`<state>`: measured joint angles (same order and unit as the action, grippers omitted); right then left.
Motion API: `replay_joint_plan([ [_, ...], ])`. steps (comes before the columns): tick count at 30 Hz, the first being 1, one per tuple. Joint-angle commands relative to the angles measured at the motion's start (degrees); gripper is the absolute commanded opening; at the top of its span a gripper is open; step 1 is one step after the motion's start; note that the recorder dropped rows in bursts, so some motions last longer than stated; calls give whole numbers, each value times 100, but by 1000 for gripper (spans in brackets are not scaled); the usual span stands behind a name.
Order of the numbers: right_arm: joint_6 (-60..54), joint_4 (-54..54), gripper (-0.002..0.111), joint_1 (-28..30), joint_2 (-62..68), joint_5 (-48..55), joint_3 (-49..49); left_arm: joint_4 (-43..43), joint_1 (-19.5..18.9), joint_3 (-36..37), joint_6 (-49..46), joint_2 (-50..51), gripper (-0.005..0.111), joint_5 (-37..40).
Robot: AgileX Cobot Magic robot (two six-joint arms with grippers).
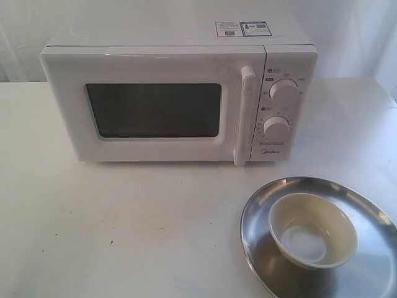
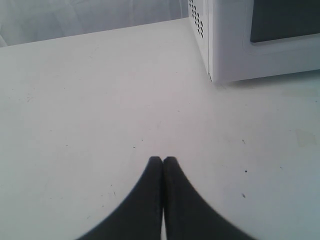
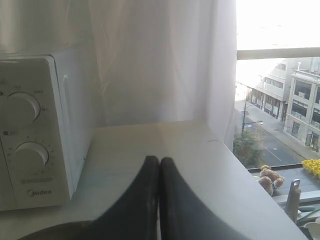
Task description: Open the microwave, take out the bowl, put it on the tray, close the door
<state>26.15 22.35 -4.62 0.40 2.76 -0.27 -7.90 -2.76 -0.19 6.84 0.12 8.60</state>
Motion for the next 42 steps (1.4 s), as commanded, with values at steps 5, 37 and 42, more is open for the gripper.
replay_joint_plan([
  [5, -2651, -2554, 0, 37, -33, 209, 27, 17, 5, 19, 31, -12, 0, -8],
  [37, -2615, -2500, 0, 37, -33, 347, 27, 17, 5, 19, 31, -12, 0, -8],
  [42, -2615, -2500, 0, 37, -33, 347, 27, 17, 5, 19, 31, -12, 0, -8],
])
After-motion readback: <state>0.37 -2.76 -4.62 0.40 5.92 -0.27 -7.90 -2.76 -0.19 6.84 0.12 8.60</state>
